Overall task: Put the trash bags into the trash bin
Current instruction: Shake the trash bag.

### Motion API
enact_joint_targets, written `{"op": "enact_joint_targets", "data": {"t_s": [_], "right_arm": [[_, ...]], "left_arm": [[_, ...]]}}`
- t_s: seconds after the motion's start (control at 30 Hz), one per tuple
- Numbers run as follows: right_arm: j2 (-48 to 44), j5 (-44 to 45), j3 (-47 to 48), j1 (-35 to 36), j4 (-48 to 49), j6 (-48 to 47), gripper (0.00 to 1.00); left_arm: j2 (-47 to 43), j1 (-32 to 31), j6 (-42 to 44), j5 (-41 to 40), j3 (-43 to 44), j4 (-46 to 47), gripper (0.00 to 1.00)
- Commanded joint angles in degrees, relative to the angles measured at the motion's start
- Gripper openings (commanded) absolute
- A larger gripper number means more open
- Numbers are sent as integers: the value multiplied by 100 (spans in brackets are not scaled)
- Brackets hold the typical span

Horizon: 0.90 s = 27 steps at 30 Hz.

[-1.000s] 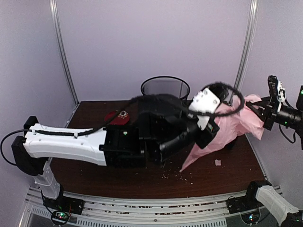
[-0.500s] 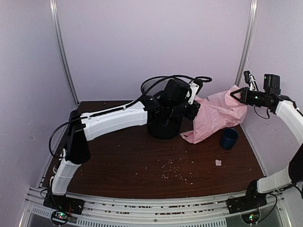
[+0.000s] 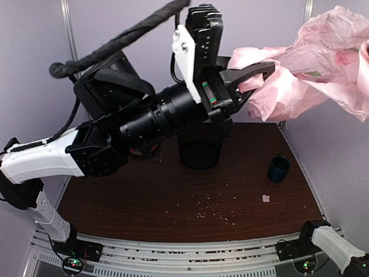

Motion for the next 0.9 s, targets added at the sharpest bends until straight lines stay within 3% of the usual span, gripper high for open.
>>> {"op": "enact_joint_targets", "data": {"t_s": [0.0,0.07,0.13,0.27,0.4,0.57,0.7,0.87], "right_arm": [[-44,500,-3217,-1,-2435,-2516,0],[-185,1391,-4224,-1,-3128,-3552,0],[-231,1823,-4576,-2,-3855,-4510,0],[-394,1254,-4000,-6,-5281,-5400,0],[-520,338,-3208,-2,-4995,-4242,0],[-192,165,-2799,-1,-3037,-1508,0],[319,433,-2882,-6,-1679,75,0],[1229,1516,-3231,-2,-1356,493,0]], "left_arm": [[773,688,15,-836,-1964,289,0],[985,654,-429,-536,-2682,48,0],[1001,558,-778,-393,-3079,-140,0],[607,340,-770,-623,-2954,-569,0],[320,326,-759,-649,-2355,-588,0],[560,337,-1041,-1303,-1198,-976,0],[1195,473,-1409,-1598,60,-1849,0],[2095,1093,-2365,-1163,1017,-2680,0]]}}
